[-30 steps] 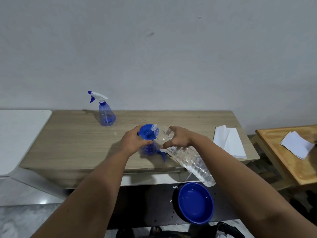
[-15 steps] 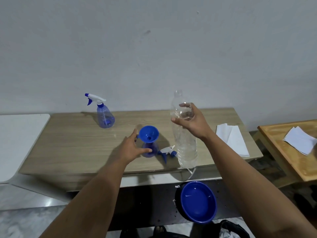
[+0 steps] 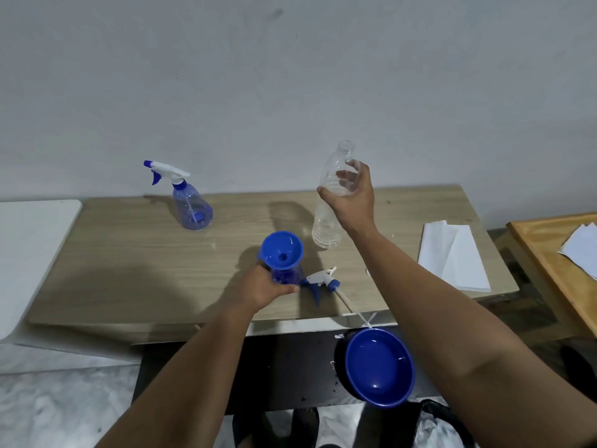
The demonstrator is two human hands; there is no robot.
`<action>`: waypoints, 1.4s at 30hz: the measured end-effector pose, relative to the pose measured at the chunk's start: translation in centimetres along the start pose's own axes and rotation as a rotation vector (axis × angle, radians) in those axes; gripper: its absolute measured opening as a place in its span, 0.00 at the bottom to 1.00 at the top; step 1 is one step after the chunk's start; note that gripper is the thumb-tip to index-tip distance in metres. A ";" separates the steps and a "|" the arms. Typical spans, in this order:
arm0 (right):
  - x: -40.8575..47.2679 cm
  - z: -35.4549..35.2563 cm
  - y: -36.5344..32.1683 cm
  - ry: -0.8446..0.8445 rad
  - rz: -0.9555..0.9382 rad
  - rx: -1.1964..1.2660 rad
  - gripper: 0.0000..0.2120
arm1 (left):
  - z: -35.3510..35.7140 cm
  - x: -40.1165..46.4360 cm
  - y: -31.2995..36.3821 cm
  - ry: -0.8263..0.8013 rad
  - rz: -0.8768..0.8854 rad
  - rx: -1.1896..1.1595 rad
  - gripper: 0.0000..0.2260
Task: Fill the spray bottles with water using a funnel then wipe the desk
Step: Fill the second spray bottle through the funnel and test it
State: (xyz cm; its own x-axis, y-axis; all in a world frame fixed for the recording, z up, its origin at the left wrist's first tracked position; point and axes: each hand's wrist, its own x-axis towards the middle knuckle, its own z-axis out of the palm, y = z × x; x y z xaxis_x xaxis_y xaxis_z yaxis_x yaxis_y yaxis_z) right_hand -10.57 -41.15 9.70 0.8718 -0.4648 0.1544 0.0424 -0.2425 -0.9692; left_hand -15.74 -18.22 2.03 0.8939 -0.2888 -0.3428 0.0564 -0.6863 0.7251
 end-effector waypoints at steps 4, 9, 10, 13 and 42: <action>0.8 1.5 1.2 -0.026 -0.005 0.000 0.35 | 0.7 0.8 -1.3 0.022 -0.038 0.090 0.22; 1.6 2.5 2.3 -0.019 0.006 0.007 0.37 | 1.0 1.3 -1.6 0.059 -0.070 0.197 0.21; 1.7 2.7 2.4 -0.022 0.005 -0.002 0.37 | 1.0 1.6 -1.5 0.066 -0.068 0.209 0.21; 1.8 2.9 2.9 -0.072 0.023 -0.060 0.40 | 1.0 1.8 -1.3 0.087 -0.044 0.238 0.22; -6.0 6.6 -4.5 -0.860 -0.146 -1.177 0.33 | 1.3 2.2 -1.1 0.078 -0.241 0.103 0.19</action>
State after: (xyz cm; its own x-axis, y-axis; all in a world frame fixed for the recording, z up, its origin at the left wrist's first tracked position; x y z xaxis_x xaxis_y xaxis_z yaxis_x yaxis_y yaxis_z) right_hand -12.76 -31.66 11.91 0.9288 0.1622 -0.3332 0.1073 -0.9783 -0.1771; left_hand -14.44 -19.00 -0.30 0.8919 -0.0591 -0.4485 0.2300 -0.7946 0.5619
